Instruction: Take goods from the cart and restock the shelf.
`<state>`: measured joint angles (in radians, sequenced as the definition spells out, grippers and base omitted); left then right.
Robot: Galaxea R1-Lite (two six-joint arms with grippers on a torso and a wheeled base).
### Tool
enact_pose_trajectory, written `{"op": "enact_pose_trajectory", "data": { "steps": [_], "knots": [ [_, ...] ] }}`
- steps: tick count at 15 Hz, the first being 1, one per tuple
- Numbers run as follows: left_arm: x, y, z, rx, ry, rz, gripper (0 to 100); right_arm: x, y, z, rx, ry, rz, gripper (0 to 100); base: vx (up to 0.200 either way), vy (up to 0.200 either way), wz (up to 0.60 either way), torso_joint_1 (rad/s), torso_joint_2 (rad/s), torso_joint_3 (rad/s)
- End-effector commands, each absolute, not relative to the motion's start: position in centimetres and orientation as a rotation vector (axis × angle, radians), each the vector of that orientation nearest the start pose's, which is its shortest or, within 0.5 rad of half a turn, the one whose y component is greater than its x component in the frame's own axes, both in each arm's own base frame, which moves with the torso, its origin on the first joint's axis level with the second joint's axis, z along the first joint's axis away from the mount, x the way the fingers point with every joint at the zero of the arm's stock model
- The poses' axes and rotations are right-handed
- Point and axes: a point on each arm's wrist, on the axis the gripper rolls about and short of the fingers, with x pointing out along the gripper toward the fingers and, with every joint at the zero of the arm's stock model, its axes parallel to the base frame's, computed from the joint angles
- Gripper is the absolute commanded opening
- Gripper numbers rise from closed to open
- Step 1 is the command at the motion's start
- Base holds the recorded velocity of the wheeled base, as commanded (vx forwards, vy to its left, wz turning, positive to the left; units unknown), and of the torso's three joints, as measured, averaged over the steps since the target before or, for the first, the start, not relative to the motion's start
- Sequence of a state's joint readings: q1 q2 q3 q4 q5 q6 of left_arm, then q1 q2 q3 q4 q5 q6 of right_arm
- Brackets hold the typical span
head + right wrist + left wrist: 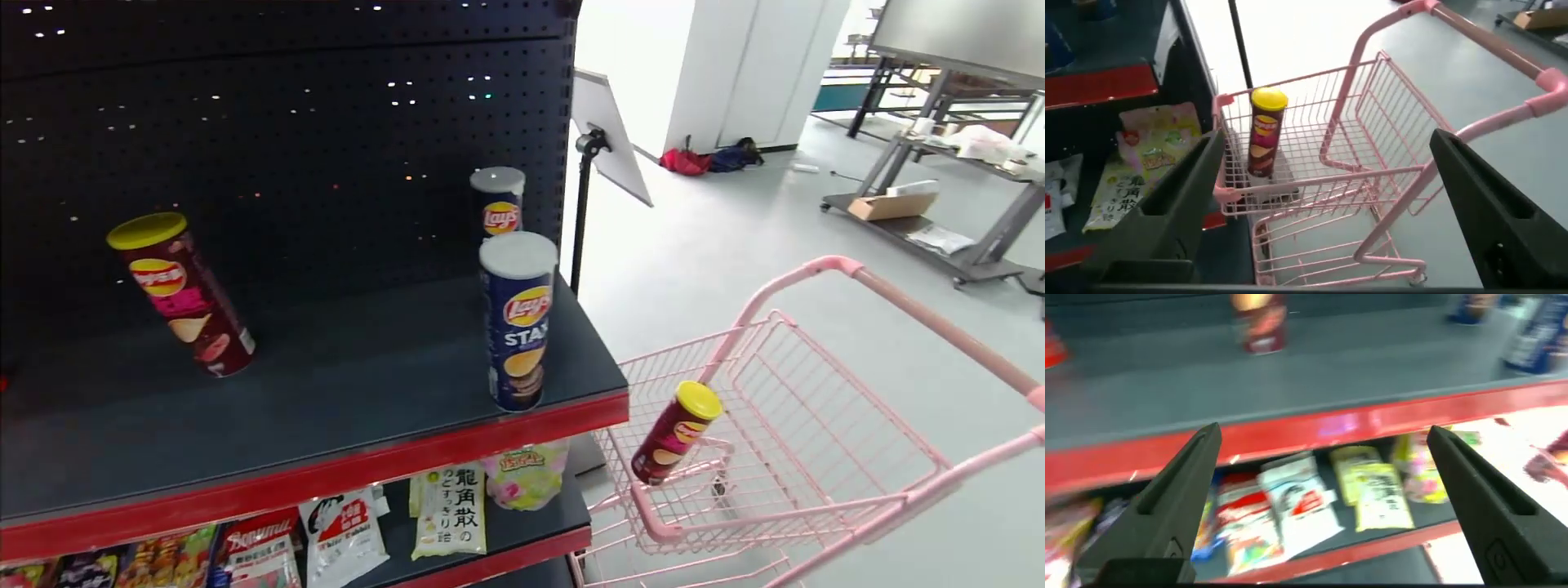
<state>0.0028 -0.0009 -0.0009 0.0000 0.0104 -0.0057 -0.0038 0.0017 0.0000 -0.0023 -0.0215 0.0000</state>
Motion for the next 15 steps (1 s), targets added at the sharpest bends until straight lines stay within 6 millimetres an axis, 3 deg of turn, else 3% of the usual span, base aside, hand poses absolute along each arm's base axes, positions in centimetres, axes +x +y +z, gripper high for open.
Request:
{"op": "enact_pose_trajectory", "data": {
  "steps": [1, 7, 15],
  "knots": [
    [-2.29, 0.02, 7.59, -0.006, -0.002, 0.014, 100, -2.27, -0.04, 7.58, 0.000, -0.002, -0.025, 100, 0.000, 0.000, 0.00, 0.000, 0.00, 0.000],
    [-2.28, 0.02, 7.55, -0.006, 0.000, 0.014, 100, -2.27, -0.04, 7.58, 0.000, -0.002, -0.028, 100, 0.000, 0.000, 0.00, -0.012, 0.01, 0.013],
    [-2.28, 0.02, 7.55, -0.006, 0.000, 0.014, 100, -2.27, -0.04, 7.58, 0.000, -0.002, -0.028, 100, 0.000, 0.000, 0.00, -0.137, 0.34, 0.190]
  ]
}}
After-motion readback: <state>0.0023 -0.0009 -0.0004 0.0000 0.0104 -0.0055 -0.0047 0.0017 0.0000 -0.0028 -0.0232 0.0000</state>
